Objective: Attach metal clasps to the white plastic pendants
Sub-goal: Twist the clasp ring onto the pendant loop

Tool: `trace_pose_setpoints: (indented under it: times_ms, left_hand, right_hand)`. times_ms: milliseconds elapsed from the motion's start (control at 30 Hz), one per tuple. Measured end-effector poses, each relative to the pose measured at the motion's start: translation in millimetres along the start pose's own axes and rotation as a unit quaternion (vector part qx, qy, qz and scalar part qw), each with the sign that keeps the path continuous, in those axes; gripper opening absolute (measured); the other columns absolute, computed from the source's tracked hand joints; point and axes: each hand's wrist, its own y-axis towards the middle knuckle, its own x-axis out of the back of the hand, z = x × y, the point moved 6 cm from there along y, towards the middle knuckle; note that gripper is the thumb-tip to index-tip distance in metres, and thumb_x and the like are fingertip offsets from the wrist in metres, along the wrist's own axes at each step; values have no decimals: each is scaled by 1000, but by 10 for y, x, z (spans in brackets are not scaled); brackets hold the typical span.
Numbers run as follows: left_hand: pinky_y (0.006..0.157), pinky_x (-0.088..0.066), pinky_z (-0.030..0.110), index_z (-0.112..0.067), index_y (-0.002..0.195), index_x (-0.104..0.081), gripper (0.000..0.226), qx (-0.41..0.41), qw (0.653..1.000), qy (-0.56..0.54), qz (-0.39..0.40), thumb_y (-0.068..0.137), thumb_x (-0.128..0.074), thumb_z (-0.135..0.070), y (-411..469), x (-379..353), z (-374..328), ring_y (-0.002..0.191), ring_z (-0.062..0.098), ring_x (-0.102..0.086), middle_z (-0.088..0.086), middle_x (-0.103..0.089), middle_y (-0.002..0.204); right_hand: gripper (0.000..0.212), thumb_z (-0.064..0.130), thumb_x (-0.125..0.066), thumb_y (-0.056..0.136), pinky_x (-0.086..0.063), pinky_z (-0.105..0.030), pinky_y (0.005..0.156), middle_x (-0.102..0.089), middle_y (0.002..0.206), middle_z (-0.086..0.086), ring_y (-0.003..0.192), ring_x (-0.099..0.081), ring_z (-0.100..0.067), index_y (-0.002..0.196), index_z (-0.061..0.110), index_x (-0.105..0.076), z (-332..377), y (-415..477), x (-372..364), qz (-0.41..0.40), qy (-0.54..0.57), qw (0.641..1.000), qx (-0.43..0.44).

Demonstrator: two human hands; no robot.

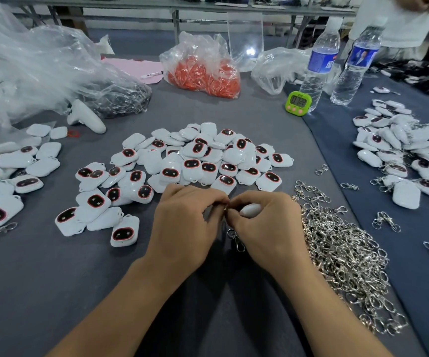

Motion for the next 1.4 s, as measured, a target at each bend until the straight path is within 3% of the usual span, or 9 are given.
trace_pose_setpoints:
  times_ms: [267,400,667,800,867,933,1000,1133,1400]
  left_hand:
    - [74,-51,12,-37,82,-79,17,199,960,-188,53,80,-80,-21,-13,-120,198,79,-3,-70,-25,-73,79]
    - [76,-50,12,-40,83,-75,11,191,965,-176,45,77,-73,-31,-6,-80,177,83,1,-69,-25,-72,78]
    - [78,-49,9,-40,84,-75,23,173,967,-181,51,80,-79,-18,-6,-94,179,85,-2,-69,-27,-72,82]
    - [85,-42,30,-33,88,-75,9,52,997,-26,46,83,-69,-28,25,-31,51,87,0,-63,-19,-73,86]
    - [84,-37,31,-32,88,-76,9,8,999,30,32,84,-68,-32,22,-22,26,83,3,-61,-17,-73,84]
    - [86,-37,26,-32,87,-77,8,32,999,13,30,83,-71,-33,14,-25,64,81,2,-62,-18,-74,83]
    - [86,-44,19,-33,90,-78,9,115,990,-75,39,81,-77,-29,5,-42,141,83,-1,-66,-21,-75,83]
    - [74,-46,5,-39,78,-77,27,202,955,-209,65,79,-82,-13,-5,-116,204,80,-4,-69,-24,-73,79]
    - [58,-46,13,-36,75,-78,21,222,936,-258,89,71,-78,-16,-3,-147,221,59,2,-64,-12,-74,70]
  right_hand:
    - [18,13,-80,73,-39,-21,51,-66,51,7,46,-52,-2,70,31,-79,-111,67,1,-3,115,989,-89]
    - [17,18,-83,76,-47,-17,49,-69,56,14,50,-60,-1,66,30,-76,-35,41,60,-26,51,997,-47]
    - [17,14,-81,78,-40,-13,47,-65,51,15,47,-56,-1,68,27,-77,-49,45,25,7,20,999,-42]
    - [14,16,-80,76,-44,-14,50,-65,55,18,50,-59,0,76,30,-79,8,10,27,3,-21,1000,1]
    - [13,18,-79,76,-47,-16,52,-65,55,19,53,-61,0,76,31,-78,6,5,6,13,-39,999,0]
    - [13,16,-78,76,-42,-14,47,-62,50,19,49,-58,-1,74,29,-78,-25,11,-15,14,-25,999,-15]
    - [16,12,-77,76,-36,-11,45,-58,45,17,42,-52,-2,70,27,-78,-64,34,-15,3,20,999,-35]
    - [22,13,-81,75,-45,-22,56,-69,56,12,51,-57,0,75,35,-78,-103,88,13,-8,93,994,-57]
    - [12,28,-75,70,-40,-19,54,-63,50,12,49,-54,0,74,39,-79,-137,106,-37,29,109,992,-58]
